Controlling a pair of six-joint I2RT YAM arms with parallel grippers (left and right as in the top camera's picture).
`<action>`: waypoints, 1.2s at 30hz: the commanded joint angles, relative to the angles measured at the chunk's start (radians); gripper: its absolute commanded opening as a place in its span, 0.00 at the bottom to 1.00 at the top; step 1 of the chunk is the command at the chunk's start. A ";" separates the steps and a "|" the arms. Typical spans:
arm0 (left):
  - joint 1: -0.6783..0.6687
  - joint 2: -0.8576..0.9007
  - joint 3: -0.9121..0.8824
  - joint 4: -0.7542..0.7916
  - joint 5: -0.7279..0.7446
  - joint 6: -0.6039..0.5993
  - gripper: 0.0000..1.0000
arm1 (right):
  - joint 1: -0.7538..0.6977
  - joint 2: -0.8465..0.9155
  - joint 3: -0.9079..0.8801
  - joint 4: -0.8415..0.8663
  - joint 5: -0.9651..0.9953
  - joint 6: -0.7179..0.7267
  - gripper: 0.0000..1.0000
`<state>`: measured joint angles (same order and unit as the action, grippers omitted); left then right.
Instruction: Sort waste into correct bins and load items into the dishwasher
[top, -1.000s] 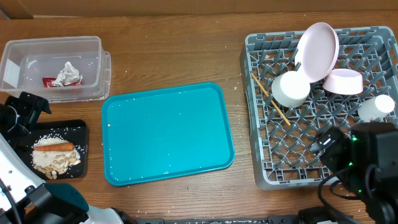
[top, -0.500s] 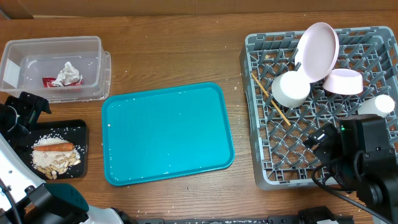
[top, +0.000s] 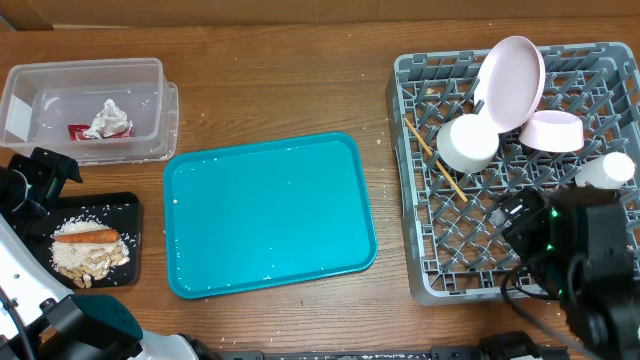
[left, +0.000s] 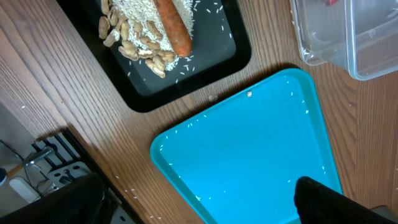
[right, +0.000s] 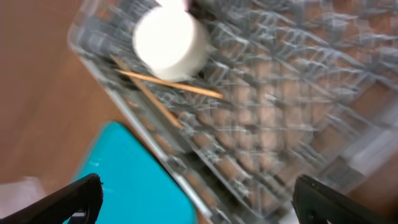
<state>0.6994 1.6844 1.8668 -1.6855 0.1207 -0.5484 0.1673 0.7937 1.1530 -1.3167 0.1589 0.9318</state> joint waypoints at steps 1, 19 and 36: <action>0.000 -0.020 -0.002 -0.001 0.003 -0.006 1.00 | -0.030 -0.134 -0.138 0.120 -0.069 0.004 1.00; 0.000 -0.020 -0.002 -0.001 0.003 -0.006 1.00 | -0.146 -0.610 -0.790 0.815 -0.187 -0.177 1.00; 0.000 -0.020 -0.002 -0.001 0.003 -0.006 1.00 | -0.256 -0.747 -1.095 1.234 -0.203 -0.352 1.00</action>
<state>0.6994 1.6844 1.8668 -1.6859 0.1204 -0.5480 -0.0803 0.0845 0.0715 -0.0978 -0.0299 0.6834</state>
